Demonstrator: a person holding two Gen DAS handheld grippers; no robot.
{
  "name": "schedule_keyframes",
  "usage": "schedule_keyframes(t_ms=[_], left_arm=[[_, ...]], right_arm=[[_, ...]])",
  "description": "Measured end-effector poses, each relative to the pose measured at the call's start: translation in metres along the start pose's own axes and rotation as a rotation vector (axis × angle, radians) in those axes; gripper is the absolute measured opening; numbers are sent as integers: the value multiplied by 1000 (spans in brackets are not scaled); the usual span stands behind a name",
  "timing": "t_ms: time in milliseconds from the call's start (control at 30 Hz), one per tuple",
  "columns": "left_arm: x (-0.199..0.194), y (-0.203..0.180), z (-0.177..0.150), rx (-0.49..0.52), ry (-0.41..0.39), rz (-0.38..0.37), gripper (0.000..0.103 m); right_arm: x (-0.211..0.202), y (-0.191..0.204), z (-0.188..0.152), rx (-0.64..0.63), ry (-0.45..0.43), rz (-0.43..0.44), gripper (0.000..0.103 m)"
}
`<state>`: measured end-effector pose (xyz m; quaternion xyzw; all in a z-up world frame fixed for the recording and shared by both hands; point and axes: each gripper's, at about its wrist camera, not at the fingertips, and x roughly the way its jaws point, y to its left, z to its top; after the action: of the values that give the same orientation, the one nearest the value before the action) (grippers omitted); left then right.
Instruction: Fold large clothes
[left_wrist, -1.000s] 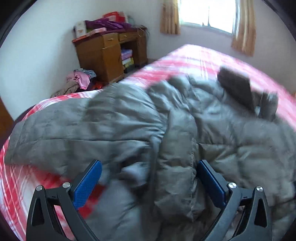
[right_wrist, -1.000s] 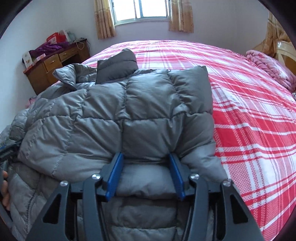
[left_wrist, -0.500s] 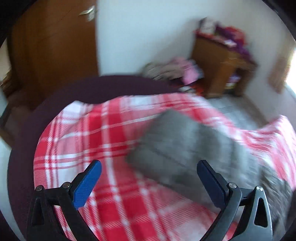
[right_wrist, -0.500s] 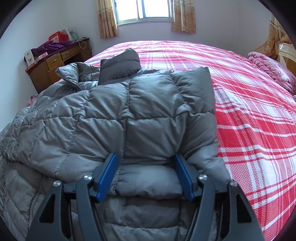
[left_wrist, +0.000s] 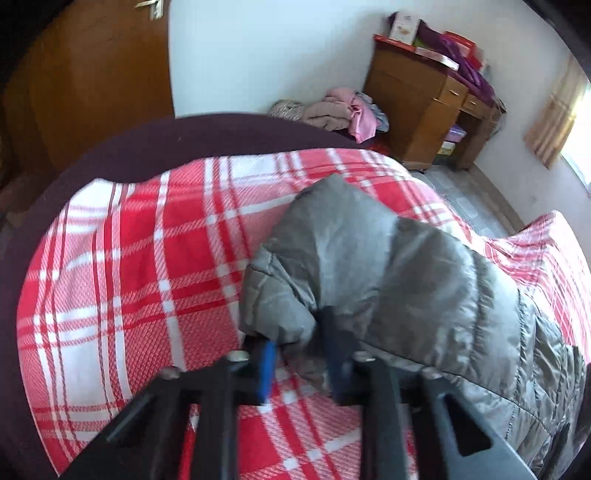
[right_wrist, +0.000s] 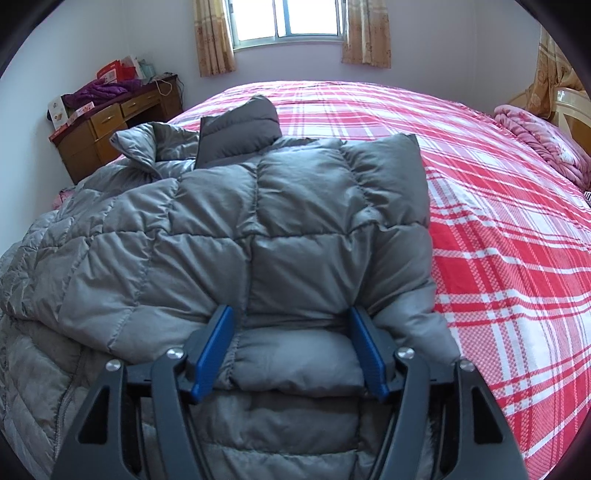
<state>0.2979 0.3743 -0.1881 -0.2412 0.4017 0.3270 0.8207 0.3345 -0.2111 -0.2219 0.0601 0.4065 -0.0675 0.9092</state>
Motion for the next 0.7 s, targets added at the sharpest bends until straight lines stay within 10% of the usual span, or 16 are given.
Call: schedule_keyframes(t_ms=[167,433,700], left_arm=[[-60,-39,4,92,-155,-69,11],[-220,-175,-83,531,-460,-442,11],[-276,-253,-222,811,-339,-776,11]], right_arm=[[0,0,0,2,0,3,67],[0,-2,0,16,-4,15,67],[0,-7,0,34,-8,34,67]])
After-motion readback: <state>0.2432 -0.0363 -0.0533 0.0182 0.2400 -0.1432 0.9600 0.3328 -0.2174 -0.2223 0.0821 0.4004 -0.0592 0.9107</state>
